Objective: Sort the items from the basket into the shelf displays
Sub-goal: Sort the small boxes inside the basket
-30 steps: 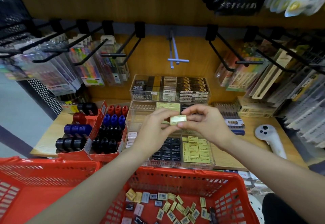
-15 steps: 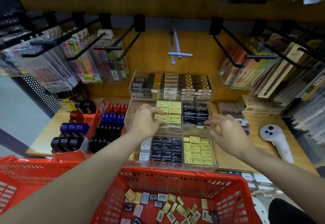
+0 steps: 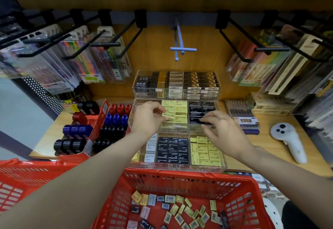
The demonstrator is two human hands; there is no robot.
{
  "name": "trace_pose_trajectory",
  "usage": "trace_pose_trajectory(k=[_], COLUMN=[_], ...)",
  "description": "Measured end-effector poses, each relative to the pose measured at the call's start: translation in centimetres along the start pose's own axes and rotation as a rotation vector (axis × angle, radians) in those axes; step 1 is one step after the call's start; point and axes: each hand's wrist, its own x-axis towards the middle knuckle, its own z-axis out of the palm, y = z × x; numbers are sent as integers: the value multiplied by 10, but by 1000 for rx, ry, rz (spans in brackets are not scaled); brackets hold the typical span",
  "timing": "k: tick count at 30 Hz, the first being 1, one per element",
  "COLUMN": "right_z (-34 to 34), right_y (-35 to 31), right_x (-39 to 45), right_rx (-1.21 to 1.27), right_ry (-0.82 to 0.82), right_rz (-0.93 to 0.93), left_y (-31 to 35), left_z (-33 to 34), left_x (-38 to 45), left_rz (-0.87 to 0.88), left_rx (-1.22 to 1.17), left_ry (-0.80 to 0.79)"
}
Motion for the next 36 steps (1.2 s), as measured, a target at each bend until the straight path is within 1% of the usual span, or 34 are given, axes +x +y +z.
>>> trace_pose_trajectory(k=[5, 11, 14, 17, 19, 20, 21, 23, 24, 26, 28, 29, 30, 31, 32, 33, 34, 36], right_z=[11, 27, 35, 39, 37, 36, 34, 30, 27, 20, 10, 6, 3, -1, -3, -3, 2, 20], right_y=[-18, -42, -50, -55, -56, -56, -55, -54, -53, -53, -51, -49, -46, -43, -41, -37, -33, -26], right_x=[7, 20, 23, 26, 27, 26, 24, 19, 15, 9, -4, -12, -22, -34, -48, -62, -78, -108], right_rx=[52, 11, -45, -86, -89, -92, -96, -102, -101, -62, 23, 72, 126, 182, 227, 246, 233, 142], right_ry=[44, -19, -33, -56, -75, -81, -83, -94, -108, -98, 6, 77, 138, 175, 176, 136, 52, -176], right_rz=[-48, -110, -101, -85, -74, -72, -71, -69, -69, -70, -84, -111, -143, -172, -189, -186, -171, -138], left_y=[-10, -12, -16, -15, -11, -9, -8, -6, -4, 1, 7, 9, 11, 13, 14, 13, 10, -3], left_z=[4, 0, -1, -2, -3, -4, -5, -8, -10, -14, -15, -16, -17, -18, -18, -16, -12, 4], left_x=[-5, 0, 1, 7, 7, 5, 2, -8, -12, -16, -19, -23, -29, -38, -50, -66, -85, -127], left_rz=[41, 17, -40, -162, -186, -146, -64, 116, 149, 116, 57, 54, 91, 163, 251, 319, 337, 244], left_rx=[-54, 21, 44, 40, 71, 106, 163, 390, 516, 717, 773, 751, 700, 622, 522, 422, 345, 293], left_ry=[38, -7, 15, -22, -46, -53, -64, -123, -167, -256, -364, -397, -381, -319, -236, -188, -212, -415])
